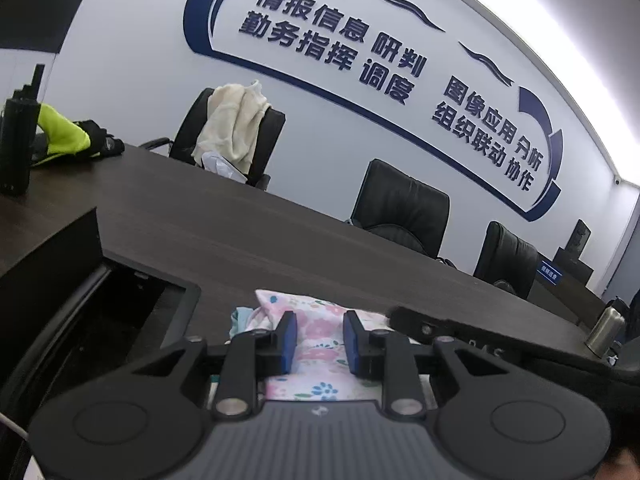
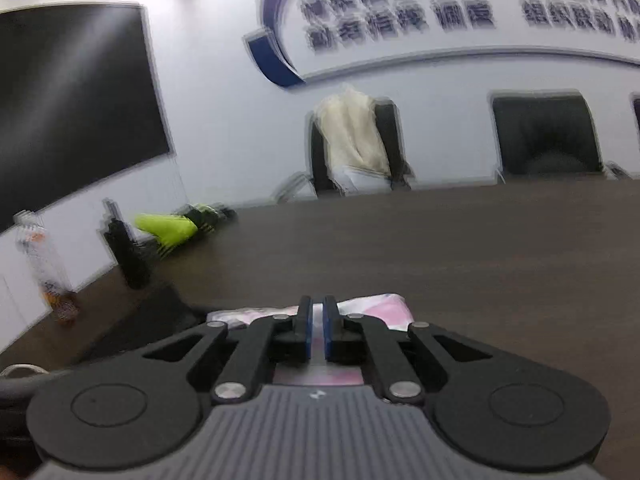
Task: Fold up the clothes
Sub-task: 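Lower the dress bundle onto the stack and open both grippers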
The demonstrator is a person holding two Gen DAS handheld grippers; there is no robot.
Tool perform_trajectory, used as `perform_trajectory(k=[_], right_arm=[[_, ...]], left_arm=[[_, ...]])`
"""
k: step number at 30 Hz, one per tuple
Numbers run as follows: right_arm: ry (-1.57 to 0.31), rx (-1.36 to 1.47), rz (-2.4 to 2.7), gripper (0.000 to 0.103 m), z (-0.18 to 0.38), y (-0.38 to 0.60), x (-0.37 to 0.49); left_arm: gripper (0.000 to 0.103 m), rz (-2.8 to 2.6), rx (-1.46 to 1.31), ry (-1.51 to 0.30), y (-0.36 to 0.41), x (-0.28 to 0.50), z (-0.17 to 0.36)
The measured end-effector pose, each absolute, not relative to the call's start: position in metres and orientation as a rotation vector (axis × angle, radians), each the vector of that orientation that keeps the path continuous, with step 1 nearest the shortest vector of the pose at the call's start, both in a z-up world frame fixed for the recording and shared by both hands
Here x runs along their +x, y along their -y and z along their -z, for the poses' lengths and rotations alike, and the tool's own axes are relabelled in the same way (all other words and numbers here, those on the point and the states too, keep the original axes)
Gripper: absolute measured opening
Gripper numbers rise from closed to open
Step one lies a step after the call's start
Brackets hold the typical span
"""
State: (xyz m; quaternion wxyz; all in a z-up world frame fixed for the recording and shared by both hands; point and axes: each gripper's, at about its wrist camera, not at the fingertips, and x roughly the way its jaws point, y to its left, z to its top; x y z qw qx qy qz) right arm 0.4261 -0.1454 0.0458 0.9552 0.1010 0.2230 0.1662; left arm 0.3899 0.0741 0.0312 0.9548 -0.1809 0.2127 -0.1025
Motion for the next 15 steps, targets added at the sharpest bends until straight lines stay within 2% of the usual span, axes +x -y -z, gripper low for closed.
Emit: perform_trajectory(k=[4,8,11,15], right_arm=[[-0.443,0.281,-0.215,0.004,-0.037,0.166,0.428],[-0.357,0.263,-0.234,0.005,-0.048,0.168,0.41],[-0.314,0.243,-0.313,0.005,-0.056,0.16,0.398],[-0.334,0.151,-0.325,0.005,-0.052,0.141,0.392]], left_arm=[[0.024,0.214,-0.378,-0.432,-0.079,0.391,-0.033],[0.039,0.211,-0.401,-0.363,-0.09,0.383,-0.047],[0.042,0.2,-0.448,-0.302,-0.102,0.377,-0.055],[0.042,0.176,-0.419,-0.361,-0.097,0.384,-0.05]])
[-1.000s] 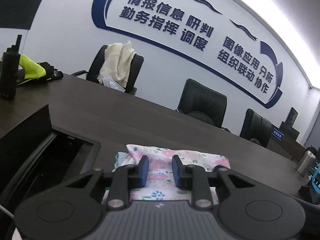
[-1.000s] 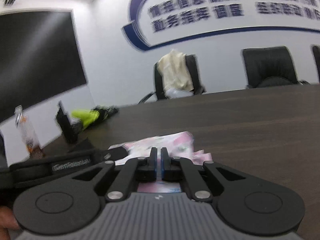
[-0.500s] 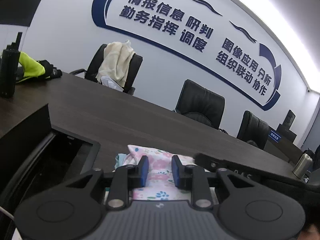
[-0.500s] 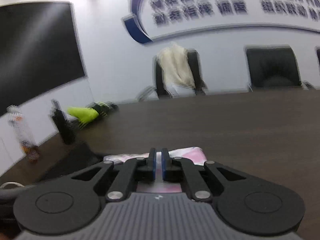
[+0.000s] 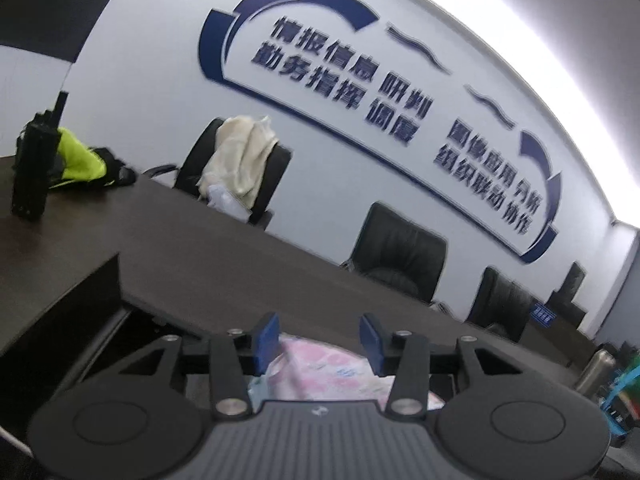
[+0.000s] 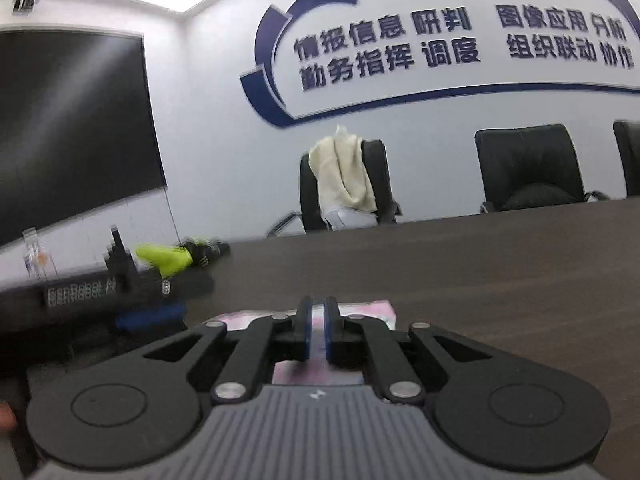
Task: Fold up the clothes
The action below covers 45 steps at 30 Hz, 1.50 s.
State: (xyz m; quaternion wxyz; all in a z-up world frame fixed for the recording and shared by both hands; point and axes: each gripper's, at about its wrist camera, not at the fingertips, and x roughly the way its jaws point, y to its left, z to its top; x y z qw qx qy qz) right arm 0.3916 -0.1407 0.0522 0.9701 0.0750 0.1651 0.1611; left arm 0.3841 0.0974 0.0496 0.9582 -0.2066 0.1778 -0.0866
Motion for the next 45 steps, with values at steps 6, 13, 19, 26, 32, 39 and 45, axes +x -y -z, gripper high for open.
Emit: perform_trajectory(k=[6,13,19,26,32,39,45], right_arm=[[-0.349,0.129,-0.309,0.005,-0.051,0.139,0.383],[-0.242,0.117,-0.299,0.008,-0.106,0.157,0.341],[-0.21,0.065,-0.296,0.058,-0.148,0.169,0.266],[-0.274,-0.004,-0.247,0.103,-0.148,0.184,0.155],[-0.455,0.024,-0.169,0.103,-0.106,0.193,0.089],[-0.546,0.093,-0.131,0.103,-0.054,0.207,0.022],[-0.582,0.078,-0.104,0.103,-0.029,0.204,-0.016]], left_arm=[[0.044,0.16,-0.338,-0.397,-0.085,0.386,-0.051],[0.052,0.129,-0.35,-0.327,-0.09,0.334,-0.1],[0.075,0.03,-0.235,-0.423,-0.072,0.246,-0.124],[0.087,0.02,-0.087,-0.437,-0.049,0.134,-0.12],[0.089,0.009,-0.073,-0.501,-0.028,0.069,-0.095],[0.091,0.01,-0.064,-0.558,-0.017,0.016,-0.05],[0.091,0.013,-0.092,-0.569,-0.018,-0.011,-0.035]])
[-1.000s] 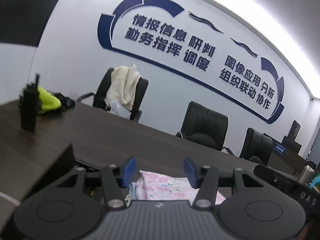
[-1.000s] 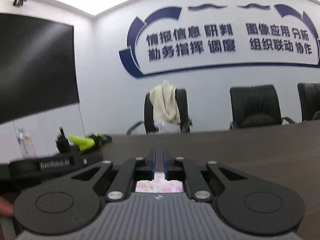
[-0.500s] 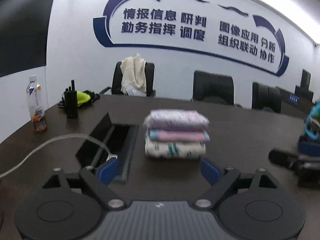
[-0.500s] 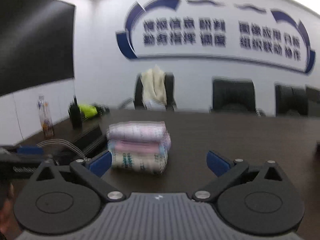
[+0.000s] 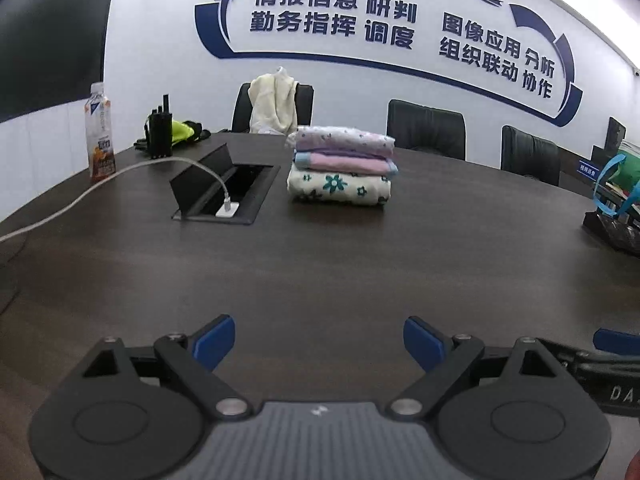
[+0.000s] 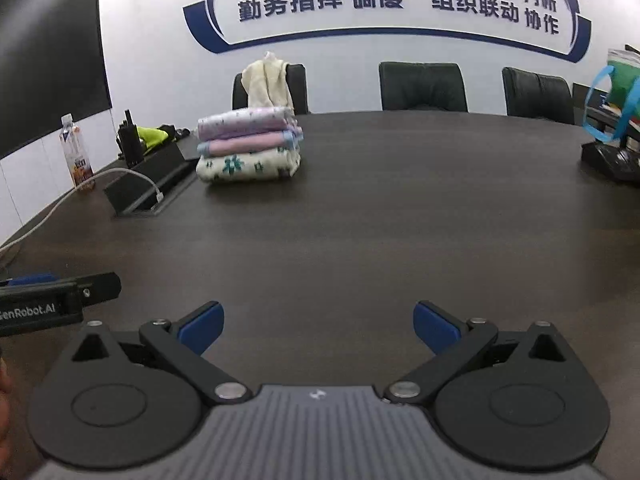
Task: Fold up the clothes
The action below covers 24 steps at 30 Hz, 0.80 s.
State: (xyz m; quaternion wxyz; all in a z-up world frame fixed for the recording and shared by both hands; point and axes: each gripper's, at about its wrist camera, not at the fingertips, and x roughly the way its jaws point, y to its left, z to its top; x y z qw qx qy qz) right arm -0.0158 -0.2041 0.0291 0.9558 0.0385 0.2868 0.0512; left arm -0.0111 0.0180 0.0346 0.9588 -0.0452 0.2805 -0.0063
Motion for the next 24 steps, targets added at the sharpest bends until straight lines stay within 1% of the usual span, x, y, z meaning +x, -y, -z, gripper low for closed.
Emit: perform_trajectory(k=[9,13,16,20,24], right_arm=[[-0.62,0.038,-0.052,0.103,-0.007,0.203,-0.018],[-0.645,0.059,-0.05,0.103,-0.003,0.206,-0.013],[-0.661,0.045,-0.039,0.103,-0.002,0.204,-0.007],[-0.688,0.031,-0.033,0.103,-0.001,0.2,0.0],[-0.711,0.011,-0.018,0.103,0.001,0.197,0.007]], left_arm=[[0.091,-0.026,-0.071,-0.631,-0.016,-0.005,-0.015],[0.092,-0.021,-0.073,-0.679,-0.016,0.005,-0.007],[0.092,-0.007,-0.075,-0.679,-0.015,0.007,-0.006],[0.1,0.006,-0.033,-0.694,-0.007,0.011,-0.004],[0.103,0.014,-0.024,-0.698,-0.005,0.012,-0.003]])
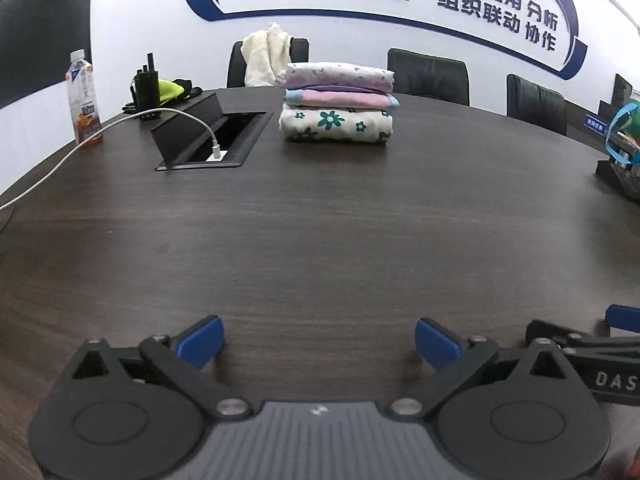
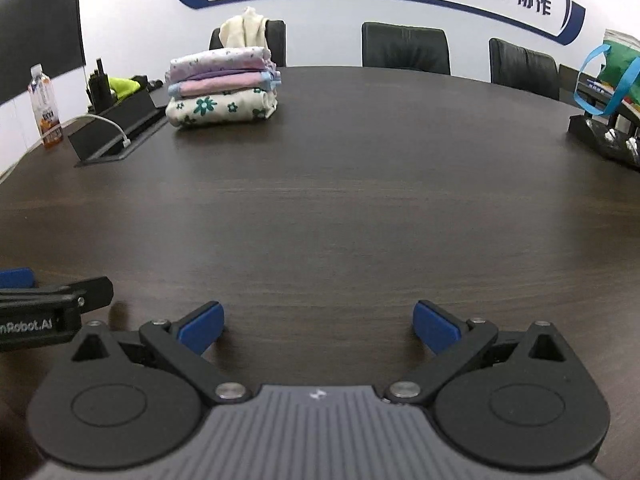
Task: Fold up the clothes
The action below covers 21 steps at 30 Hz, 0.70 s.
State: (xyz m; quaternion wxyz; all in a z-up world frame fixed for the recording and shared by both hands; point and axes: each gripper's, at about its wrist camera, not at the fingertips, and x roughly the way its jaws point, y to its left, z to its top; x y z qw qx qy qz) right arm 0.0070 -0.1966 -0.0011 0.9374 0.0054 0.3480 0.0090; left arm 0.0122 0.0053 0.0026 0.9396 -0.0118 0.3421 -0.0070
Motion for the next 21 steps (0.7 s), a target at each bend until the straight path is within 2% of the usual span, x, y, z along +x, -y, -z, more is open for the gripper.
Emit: perform_trajectory(k=[21], right_arm=[[-0.7,-0.008,-0.044,0.103,0.0012,0.195,0.011]], left_arm=[[0.103,-0.001,0.013,-0.709,0.0015,0.0169,-0.0015]])
